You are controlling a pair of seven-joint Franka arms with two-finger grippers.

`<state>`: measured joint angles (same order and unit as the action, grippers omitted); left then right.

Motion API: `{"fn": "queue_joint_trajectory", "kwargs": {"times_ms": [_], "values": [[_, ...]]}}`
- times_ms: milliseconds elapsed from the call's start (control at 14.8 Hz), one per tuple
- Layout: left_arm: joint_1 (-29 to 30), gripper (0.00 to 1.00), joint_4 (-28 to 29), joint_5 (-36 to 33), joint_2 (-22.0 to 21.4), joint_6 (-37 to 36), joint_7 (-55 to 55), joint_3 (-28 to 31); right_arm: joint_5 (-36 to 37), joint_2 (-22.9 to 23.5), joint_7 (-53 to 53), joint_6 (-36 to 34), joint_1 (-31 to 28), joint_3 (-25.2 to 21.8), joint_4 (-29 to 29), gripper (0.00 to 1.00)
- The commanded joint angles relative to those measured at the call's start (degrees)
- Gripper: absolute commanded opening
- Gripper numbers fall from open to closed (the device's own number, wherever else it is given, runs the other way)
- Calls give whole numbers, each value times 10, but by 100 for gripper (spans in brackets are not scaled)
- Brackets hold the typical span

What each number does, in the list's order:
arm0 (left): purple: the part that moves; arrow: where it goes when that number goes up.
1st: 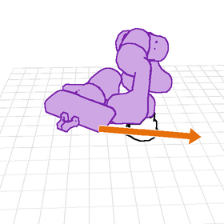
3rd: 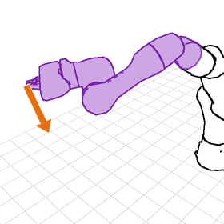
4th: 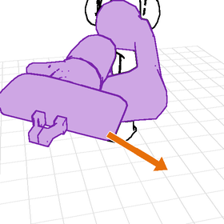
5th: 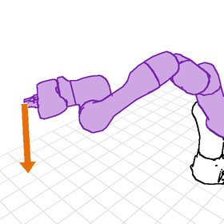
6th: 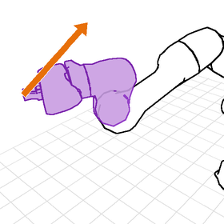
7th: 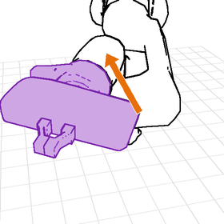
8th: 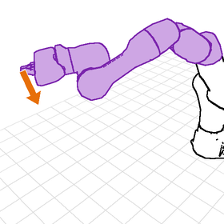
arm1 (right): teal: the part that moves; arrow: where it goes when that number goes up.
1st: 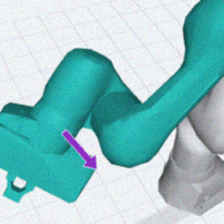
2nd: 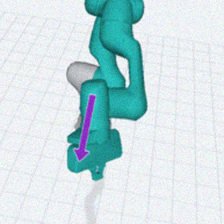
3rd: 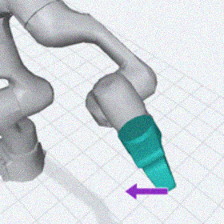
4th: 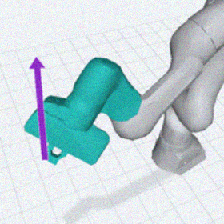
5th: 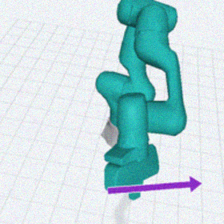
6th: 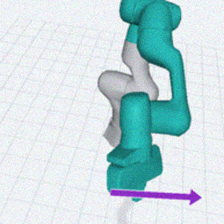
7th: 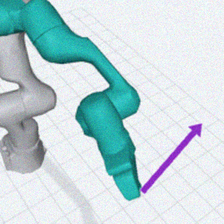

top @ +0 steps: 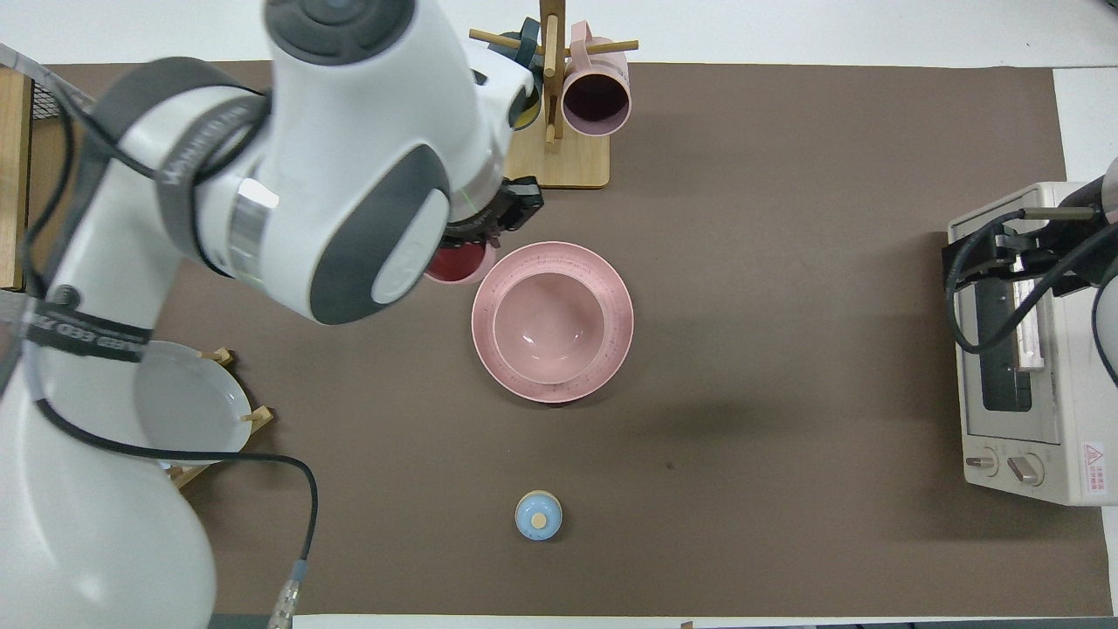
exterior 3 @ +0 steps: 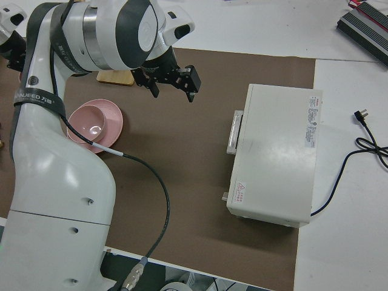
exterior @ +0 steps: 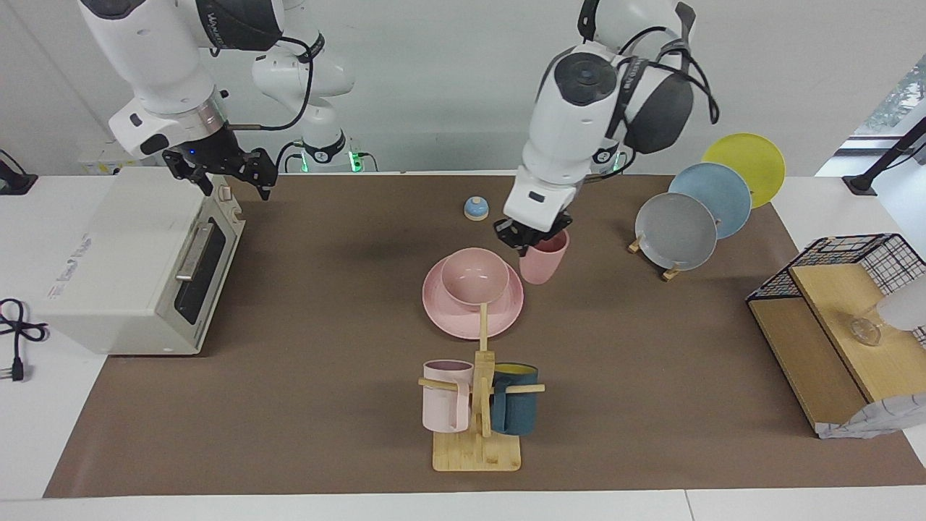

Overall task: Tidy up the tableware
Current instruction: 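Carry the pink cup with the left gripper and lower it into the bowl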

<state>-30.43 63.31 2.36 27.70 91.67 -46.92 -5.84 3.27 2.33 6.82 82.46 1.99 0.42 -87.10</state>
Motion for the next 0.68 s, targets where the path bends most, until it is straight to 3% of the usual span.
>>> {"fn": "queue_joint_trajectory", "kwargs": {"times_ms": [0, 608], "values": [[-24, 0, 65, 12, -1, 82, -19, 12, -8, 17, -22, 0, 17, -35, 14, 100], [-74, 0, 173, 12, 4, 164, -67, 12, -11, -34, -22, -22, 27, -58, -42, 100]]}}
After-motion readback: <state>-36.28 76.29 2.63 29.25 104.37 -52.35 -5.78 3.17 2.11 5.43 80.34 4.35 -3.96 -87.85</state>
